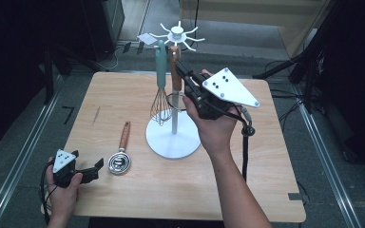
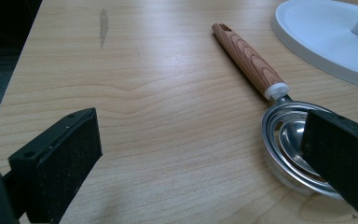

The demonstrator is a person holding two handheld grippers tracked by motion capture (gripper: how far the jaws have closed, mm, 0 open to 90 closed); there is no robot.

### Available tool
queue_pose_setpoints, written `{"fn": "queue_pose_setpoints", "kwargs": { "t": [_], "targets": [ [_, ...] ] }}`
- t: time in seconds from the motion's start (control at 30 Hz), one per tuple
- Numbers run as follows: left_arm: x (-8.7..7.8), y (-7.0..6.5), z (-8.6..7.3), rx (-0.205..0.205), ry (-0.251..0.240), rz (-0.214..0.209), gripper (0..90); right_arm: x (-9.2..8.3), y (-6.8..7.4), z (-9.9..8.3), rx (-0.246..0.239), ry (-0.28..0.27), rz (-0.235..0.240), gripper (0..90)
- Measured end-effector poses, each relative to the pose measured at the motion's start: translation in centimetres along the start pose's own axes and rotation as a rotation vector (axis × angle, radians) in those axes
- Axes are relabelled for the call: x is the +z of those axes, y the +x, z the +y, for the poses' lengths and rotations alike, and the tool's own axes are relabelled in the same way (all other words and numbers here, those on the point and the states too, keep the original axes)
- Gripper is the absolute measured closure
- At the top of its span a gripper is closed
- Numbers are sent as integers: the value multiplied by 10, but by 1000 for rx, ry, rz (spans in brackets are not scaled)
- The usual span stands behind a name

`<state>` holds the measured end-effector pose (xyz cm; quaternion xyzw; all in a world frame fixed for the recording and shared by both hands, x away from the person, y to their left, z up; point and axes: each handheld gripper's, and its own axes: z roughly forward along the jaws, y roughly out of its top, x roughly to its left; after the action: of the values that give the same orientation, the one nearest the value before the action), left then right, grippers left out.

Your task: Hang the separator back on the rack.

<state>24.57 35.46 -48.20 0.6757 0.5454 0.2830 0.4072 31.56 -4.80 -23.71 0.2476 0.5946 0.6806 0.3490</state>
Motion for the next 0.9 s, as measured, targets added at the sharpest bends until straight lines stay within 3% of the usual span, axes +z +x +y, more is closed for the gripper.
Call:
{"fn": "queue_pose_setpoints", "kwargs": {
  "t": [0.2, 0.43, 0.6, 0.67, 0.77, 0.9],
  "targets": [
    [1, -1, 0, 12, 12, 4, 0, -12, -9, -10, 8, 22, -22, 891],
    [3, -5, 1, 47, 38, 10, 58, -35, -22, -38, 32, 74, -73, 824],
    [4, -9, 3, 75, 88, -43, 138, -55, -32, -63, 62, 132, -100, 761],
    [5, -11, 4, 74, 111, -86, 144, -63, -35, -72, 67, 145, -102, 732],
    [8, -19, 3, 116, 133, -86, 151, -75, -39, -86, 82, 171, -118, 695],
    [9, -23, 4, 104, 131, -70, 172, -90, -42, -101, 97, 203, -136, 669]
  ]
}}
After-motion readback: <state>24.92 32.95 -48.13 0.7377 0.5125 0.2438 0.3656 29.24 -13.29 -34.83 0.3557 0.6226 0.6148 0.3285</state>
